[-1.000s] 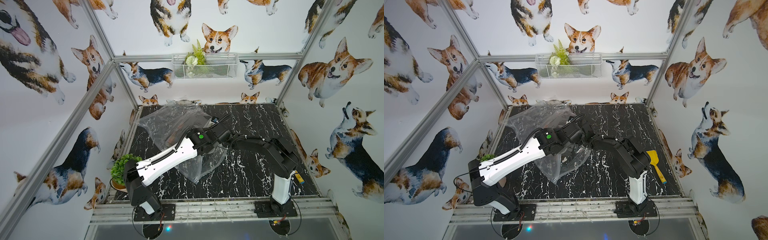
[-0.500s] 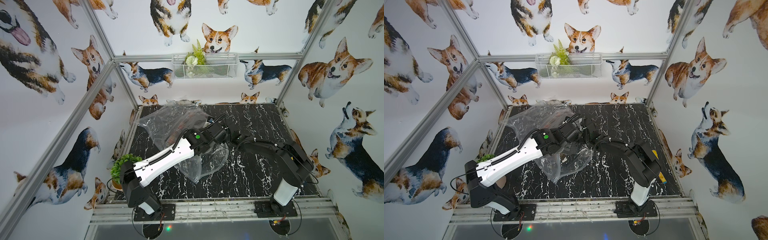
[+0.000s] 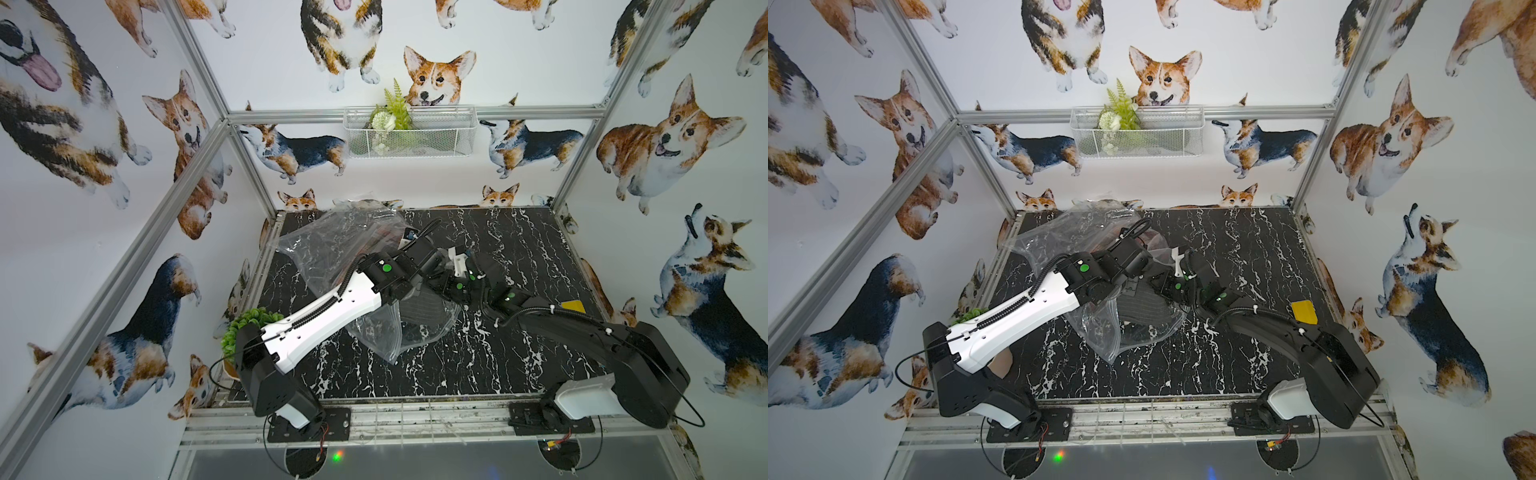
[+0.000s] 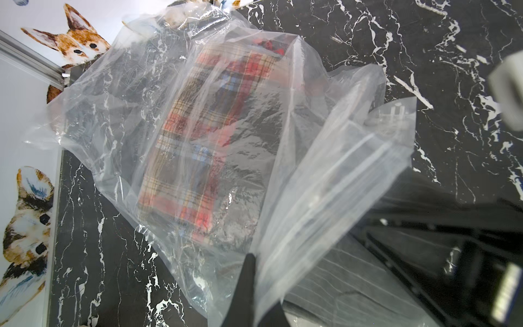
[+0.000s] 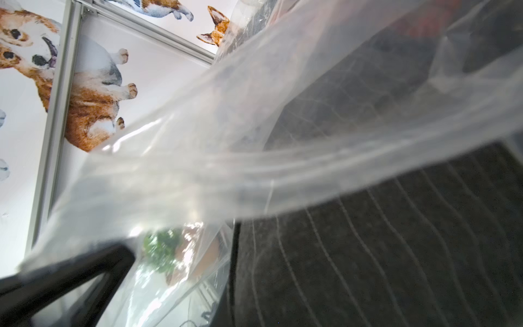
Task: Take the shirt out of the vacuum bag
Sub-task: Take out the shirt from the vacuum bag, then place the shirt at the center of the board.
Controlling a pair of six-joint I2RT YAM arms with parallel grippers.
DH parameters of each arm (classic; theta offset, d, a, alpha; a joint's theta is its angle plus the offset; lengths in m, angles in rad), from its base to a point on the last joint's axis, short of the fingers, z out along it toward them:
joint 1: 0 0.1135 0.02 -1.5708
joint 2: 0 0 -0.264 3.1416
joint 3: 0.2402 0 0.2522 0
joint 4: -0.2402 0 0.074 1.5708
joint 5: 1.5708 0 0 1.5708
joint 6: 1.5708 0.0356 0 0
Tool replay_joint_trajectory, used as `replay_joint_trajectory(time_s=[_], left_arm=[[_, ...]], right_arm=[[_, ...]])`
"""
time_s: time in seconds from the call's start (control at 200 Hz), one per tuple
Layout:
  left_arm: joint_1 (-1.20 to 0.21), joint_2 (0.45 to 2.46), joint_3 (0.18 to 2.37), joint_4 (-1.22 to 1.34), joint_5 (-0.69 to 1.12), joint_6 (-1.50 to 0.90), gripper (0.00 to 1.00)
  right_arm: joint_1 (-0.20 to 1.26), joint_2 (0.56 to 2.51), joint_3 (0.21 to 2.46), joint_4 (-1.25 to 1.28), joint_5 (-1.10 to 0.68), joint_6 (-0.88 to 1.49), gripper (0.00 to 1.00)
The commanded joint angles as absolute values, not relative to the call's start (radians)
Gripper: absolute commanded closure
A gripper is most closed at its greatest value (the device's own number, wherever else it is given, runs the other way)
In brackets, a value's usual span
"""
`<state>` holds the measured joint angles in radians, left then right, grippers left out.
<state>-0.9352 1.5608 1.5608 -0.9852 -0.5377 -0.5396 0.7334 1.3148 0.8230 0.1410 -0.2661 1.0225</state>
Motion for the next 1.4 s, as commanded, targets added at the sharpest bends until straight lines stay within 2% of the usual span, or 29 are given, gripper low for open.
replay_joint_trajectory(time_s=[0.0,0.205,0.355,0.455,0.691,0.821,1.031,1.271,1.396], left_arm=[[-0.928,1.554,1.554,-0.978,-0.538,-0.56,1.0],[-0.917,1.534,1.525,-0.964,-0.533,-0.56,1.0],[-0.913,1.52,1.502,-0.963,-0.529,-0.56,1.0],[-0.913,1.51,1.487,-0.962,-0.529,-0.559,1.0],[-0.913,1.479,1.452,-0.962,-0.517,-0.565,1.0],[-0.913,1.456,1.426,-0.96,-0.52,-0.566,1.0],[-0.913,1.437,1.392,-0.959,-0.525,-0.568,1.0],[-0.913,1.406,1.353,-0.954,-0.52,-0.576,1.0],[-0.913,1.386,1.34,-0.959,-0.52,-0.578,1.0]], right_arm=[[0.736,1.197,0.827,0.019,-0.214,0.977,1.0],[0.707,0.979,0.877,-0.239,-0.13,0.927,1.0],[0.551,0.909,0.926,-0.381,-0.197,0.898,1.0],[0.408,0.915,0.954,-0.406,-0.302,0.886,1.0],[0.134,1.112,1.117,-0.433,-0.489,0.826,1.0],[0.055,1.258,1.241,-0.424,-0.547,0.816,1.0],[0.047,1.446,1.398,-0.415,-0.492,0.74,1.0],[0.051,1.594,1.281,-0.185,-0.399,0.713,1.0],[0.06,1.629,1.327,-0.201,-0.37,0.68,1.0]])
